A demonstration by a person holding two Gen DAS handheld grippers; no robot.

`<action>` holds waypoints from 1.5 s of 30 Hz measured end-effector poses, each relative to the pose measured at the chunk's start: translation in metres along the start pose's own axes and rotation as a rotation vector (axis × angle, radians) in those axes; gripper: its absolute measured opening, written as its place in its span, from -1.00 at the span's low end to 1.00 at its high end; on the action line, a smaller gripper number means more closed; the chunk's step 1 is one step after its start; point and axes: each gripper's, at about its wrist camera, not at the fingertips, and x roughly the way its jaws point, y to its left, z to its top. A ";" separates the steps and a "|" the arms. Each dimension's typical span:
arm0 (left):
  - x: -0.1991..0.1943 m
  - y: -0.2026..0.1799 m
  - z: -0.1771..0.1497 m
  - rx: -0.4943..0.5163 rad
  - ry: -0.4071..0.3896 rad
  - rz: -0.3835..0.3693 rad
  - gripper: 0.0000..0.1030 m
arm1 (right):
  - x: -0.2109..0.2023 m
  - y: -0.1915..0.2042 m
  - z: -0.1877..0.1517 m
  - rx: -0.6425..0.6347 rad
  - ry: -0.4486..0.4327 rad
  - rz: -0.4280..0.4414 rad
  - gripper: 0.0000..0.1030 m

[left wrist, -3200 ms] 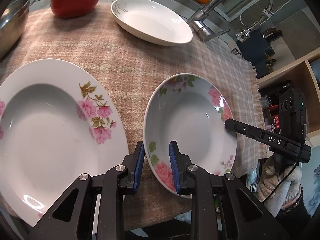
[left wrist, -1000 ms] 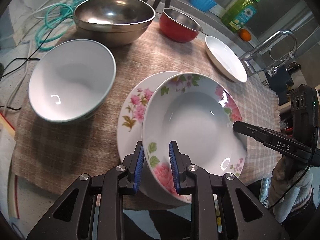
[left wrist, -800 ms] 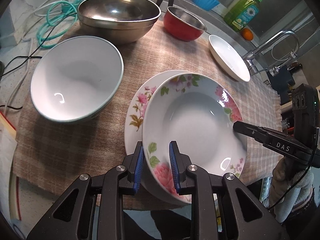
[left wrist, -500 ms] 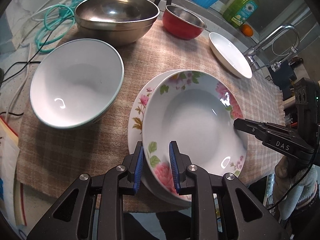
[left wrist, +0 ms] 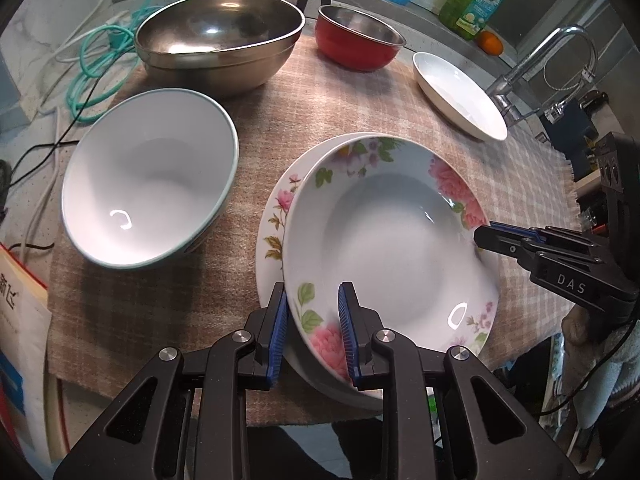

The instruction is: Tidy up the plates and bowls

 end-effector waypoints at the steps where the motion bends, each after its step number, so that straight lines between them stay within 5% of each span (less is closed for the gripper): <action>1: 0.001 -0.003 0.000 0.016 0.000 0.013 -0.57 | 0.000 -0.001 0.000 0.002 -0.001 0.001 -0.63; 18: -0.006 -0.004 0.000 0.042 -0.009 0.022 -0.56 | -0.016 -0.006 -0.003 0.040 -0.055 -0.002 -0.61; 22: -0.015 -0.005 -0.001 0.046 -0.015 -0.006 -0.56 | -0.026 -0.012 -0.006 0.068 -0.087 -0.005 -0.26; 39: -0.041 -0.035 0.039 0.128 -0.068 -0.144 -0.56 | -0.078 -0.066 0.003 0.213 -0.281 -0.068 -0.03; 45: -0.032 -0.059 0.067 0.138 -0.065 -0.193 -0.56 | -0.094 -0.109 0.011 0.238 -0.350 -0.029 0.35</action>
